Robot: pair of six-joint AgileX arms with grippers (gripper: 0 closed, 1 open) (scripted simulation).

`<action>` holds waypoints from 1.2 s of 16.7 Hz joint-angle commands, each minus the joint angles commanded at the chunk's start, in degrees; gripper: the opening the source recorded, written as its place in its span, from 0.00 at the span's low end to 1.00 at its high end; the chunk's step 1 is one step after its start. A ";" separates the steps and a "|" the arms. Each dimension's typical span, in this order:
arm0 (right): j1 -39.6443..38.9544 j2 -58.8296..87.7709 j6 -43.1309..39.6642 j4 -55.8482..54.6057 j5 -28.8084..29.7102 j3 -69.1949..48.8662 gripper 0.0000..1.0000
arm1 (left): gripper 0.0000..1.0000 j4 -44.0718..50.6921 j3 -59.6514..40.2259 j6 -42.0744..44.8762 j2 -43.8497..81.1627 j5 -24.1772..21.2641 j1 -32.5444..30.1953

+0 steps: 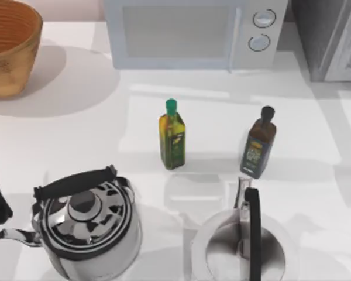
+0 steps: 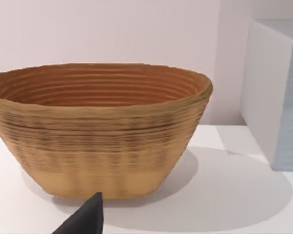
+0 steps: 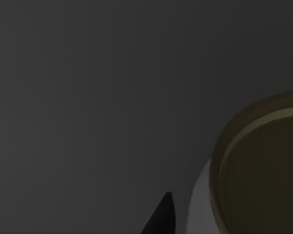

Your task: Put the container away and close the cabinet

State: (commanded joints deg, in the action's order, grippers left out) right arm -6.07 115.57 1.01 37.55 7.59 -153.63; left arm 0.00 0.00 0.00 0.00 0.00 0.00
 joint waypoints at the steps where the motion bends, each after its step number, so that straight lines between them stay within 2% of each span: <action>1: 0.23 1.76 -0.01 0.61 -0.19 -2.19 0.00 | 1.00 0.00 0.00 0.00 0.00 0.00 0.00; 8: 0.57 4.18 -0.01 1.44 -0.46 -5.05 0.00 | 1.00 0.00 0.00 0.00 0.00 0.00 0.00; 20: 0.57 4.18 -0.01 1.44 -0.46 -5.05 0.90 | 1.00 0.00 0.00 0.00 0.00 0.00 0.00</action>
State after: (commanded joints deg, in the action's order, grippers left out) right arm -5.50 119.75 0.99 38.98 7.13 -158.69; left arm 0.00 0.00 0.00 0.00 0.00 0.00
